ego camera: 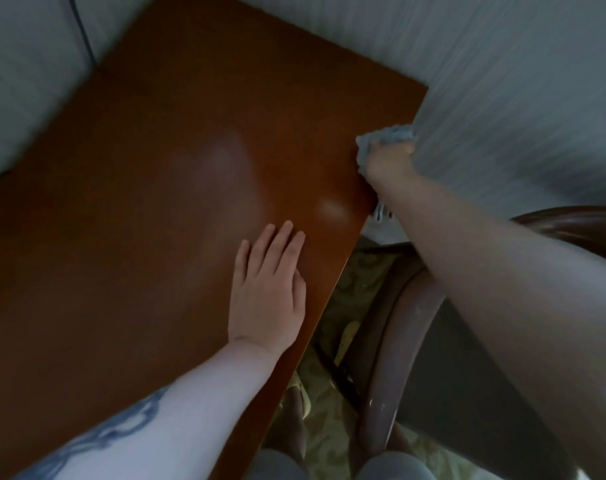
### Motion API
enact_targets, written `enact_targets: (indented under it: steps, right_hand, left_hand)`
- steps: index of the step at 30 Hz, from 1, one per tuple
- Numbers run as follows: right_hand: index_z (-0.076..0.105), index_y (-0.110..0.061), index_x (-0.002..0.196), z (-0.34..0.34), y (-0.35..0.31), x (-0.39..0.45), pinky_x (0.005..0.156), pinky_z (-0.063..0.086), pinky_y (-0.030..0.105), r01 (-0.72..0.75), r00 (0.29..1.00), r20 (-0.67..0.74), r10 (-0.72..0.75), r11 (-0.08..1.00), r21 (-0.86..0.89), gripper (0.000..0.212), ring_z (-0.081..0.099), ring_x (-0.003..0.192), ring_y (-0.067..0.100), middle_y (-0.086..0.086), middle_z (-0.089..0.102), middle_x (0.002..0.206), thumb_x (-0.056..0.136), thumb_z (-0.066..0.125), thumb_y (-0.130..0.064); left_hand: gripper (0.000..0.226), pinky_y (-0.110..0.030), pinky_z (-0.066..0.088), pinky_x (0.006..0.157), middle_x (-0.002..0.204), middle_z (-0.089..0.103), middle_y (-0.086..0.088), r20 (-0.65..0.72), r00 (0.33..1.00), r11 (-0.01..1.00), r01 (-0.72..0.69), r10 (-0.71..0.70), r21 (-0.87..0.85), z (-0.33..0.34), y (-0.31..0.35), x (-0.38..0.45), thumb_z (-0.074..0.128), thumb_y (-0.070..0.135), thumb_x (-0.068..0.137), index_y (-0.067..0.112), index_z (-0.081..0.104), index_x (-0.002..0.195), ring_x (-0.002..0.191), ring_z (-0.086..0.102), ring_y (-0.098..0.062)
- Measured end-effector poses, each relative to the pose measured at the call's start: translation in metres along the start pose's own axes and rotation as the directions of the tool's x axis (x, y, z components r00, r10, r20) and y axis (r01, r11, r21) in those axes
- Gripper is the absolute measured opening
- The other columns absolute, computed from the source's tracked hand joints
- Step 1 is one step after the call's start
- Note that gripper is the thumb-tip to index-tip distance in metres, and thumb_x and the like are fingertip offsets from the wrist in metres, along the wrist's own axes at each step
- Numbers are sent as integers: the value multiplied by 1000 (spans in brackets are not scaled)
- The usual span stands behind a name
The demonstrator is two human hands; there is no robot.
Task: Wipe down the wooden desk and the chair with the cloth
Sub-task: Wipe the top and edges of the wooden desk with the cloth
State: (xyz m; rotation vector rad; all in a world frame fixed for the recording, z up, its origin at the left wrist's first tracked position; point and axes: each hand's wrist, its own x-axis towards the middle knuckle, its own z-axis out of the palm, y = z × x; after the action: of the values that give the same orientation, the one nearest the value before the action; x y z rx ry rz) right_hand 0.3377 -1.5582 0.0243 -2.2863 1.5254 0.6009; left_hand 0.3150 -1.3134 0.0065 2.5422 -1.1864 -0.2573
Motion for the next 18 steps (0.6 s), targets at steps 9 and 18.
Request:
enact_targets:
  steps: [9, 18]
  right_hand:
    - [0, -4, 153, 55, 12, -93, 101, 41, 45, -38, 995, -54, 84, 822, 568, 57, 39, 133, 43, 35, 9, 154, 105, 28, -13]
    - [7, -10, 154, 85, 3, -149, 79, 50, 35, -1, 999, -38, 15, 939, 343, 52, 56, 116, 32, 28, 32, 146, 106, 25, -22]
  left_hand:
    - [53, -45, 13, 120, 152, 38, 1, 9, 1000, 1000, -13, 13, 14, 1, -1, -1, 23, 30, 95, 21, 42, 144, 144, 25, -19]
    - [45, -38, 6, 122, 148, 44, -1, -24, 1000, 971, -13, 7, -241, -4, -6, -5, 38, 14, 95, 16, 49, 139, 143, 27, -15]
